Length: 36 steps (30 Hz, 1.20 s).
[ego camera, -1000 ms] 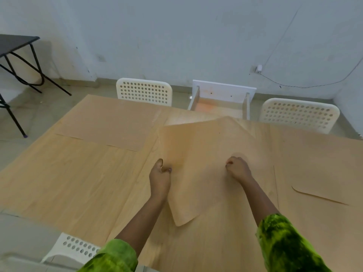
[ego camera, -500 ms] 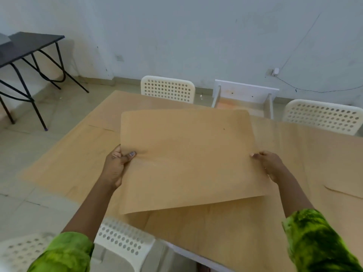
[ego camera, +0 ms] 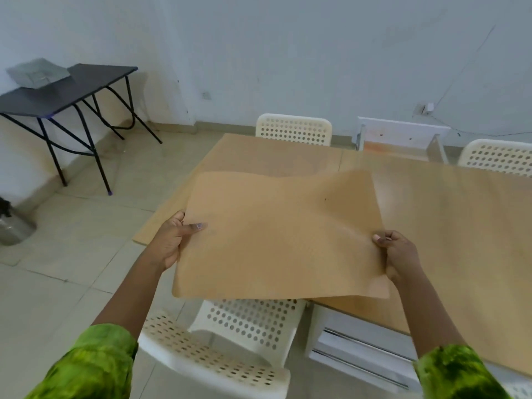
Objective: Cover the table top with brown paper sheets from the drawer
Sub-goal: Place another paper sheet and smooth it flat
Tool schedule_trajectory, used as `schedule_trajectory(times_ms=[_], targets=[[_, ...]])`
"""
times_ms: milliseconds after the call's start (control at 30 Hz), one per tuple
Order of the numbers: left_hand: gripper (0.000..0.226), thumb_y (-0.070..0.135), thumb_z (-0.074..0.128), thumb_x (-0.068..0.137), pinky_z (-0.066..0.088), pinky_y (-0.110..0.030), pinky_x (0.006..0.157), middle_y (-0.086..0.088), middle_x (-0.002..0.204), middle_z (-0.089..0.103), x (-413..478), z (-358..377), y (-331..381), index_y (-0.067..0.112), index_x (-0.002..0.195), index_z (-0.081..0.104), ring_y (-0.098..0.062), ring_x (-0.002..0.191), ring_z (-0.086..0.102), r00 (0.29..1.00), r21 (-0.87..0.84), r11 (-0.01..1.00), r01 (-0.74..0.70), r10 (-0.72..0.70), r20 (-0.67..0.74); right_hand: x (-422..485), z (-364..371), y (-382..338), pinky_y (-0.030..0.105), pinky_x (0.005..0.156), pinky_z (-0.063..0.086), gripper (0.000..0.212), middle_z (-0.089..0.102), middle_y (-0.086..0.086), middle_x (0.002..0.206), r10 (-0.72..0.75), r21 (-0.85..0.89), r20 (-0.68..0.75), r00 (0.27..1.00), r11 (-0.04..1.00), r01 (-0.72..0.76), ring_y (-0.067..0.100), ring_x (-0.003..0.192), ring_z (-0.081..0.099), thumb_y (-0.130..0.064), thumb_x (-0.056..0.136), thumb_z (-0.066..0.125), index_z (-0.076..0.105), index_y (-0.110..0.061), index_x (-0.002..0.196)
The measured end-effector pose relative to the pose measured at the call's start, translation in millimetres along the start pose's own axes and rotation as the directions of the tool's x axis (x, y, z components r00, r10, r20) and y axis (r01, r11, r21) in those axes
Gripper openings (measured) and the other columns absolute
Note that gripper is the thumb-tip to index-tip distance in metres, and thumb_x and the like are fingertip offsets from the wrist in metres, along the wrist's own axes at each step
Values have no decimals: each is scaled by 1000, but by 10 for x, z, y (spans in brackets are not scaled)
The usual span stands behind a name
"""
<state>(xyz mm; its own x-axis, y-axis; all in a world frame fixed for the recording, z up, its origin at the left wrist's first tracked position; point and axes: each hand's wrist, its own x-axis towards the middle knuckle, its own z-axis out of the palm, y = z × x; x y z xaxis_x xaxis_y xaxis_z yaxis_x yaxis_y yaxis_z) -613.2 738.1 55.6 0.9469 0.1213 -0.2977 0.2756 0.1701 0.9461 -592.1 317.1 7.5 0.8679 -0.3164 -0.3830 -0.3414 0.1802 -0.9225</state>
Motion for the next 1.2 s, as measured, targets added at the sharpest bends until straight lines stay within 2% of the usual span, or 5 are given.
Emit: schedule_trajectory(times_ms=[233,400,567,933,1200], targets=[[53,-5,56,84,48,-33,72,-6,107,66,113,-429,77,20,130,47,-23,87,62,990,300,951,74,-34,-137,-78,546,213,36,70,40,19,56,6,83,91,-65,-52,994,993,-94,23,86,46,-6,87,55,59,-12,70],[27,-4,53,87,45,-31,74,-7,95,61,208,-660,-145,11,109,56,-24,88,55,958,390,897,206,-105,-265,-176,937,297,43,86,47,11,54,6,82,137,-57,-97,986,988,-143,23,86,48,-3,91,51,57,-6,82],[26,-8,47,83,48,-37,73,-17,100,67,572,-964,-164,9,94,64,-27,81,59,945,474,865,166,-3,-326,-103,1324,538,30,55,39,13,57,14,88,91,-97,-184,979,989,-110,25,77,50,0,90,50,60,-1,82],[66,8,55,85,38,-40,103,-11,138,38,1624,-1552,-115,15,145,28,-29,123,44,995,825,565,24,-92,34,-328,1834,684,30,61,38,23,57,11,94,-35,-312,-450,892,943,-120,26,82,51,3,84,50,59,-6,104],[74,30,60,87,39,-39,102,-12,135,27,1942,-1527,-246,11,146,20,-30,124,36,992,947,320,-36,-104,73,-300,1938,653,28,67,37,44,58,14,119,-86,-462,-434,897,876,-139,22,92,47,7,85,42,52,-2,127]])
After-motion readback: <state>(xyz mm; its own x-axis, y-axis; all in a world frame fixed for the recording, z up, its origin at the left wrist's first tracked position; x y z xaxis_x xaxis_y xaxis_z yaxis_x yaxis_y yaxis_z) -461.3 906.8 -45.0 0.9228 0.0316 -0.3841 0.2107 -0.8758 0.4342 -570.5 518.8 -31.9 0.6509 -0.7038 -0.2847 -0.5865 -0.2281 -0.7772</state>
